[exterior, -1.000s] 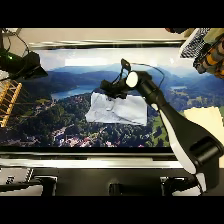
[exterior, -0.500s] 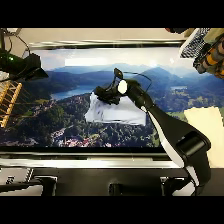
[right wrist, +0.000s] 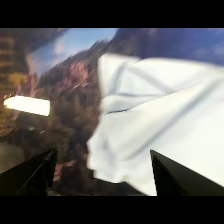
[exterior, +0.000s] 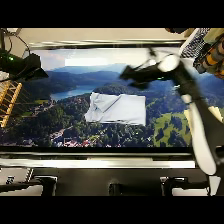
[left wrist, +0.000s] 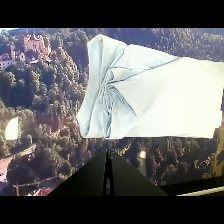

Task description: Fold the clothes and pants, and hang the long-sleeved shirts on hangers.

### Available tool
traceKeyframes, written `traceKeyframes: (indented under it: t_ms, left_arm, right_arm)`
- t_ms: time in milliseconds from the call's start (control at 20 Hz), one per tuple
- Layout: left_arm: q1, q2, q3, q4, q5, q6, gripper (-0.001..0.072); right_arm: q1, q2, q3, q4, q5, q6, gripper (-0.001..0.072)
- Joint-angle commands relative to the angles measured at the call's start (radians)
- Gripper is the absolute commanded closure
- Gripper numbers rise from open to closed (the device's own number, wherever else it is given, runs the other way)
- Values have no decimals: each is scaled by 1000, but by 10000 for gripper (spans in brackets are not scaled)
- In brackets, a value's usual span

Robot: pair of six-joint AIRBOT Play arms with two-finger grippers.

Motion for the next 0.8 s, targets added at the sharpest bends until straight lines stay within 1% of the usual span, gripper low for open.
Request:
traceKeyframes:
  t_ms: [0,150,300,450,700,750]
  left_arm:
    - [0,1,0,0,0,0,695]
    - [0,1,0,4,0,0,695]
    - [0,1,0,4,1,1,695]
    - [0,0,0,3,0,19,694]
    - [0,-2,0,8,0,23,694]
    - [0,-2,0,8,0,23,694]
  right_arm:
    - [-291,47,-22,-2,204,-125,45]
    - [-438,42,-167,92,210,-226,45]
    - [-445,16,-340,126,143,-310,45]
    - [-419,-27,-461,212,76,-390,61]
    - [-324,-109,-487,218,-61,-411,66]
    - [-307,-122,-487,220,-75,-410,99]
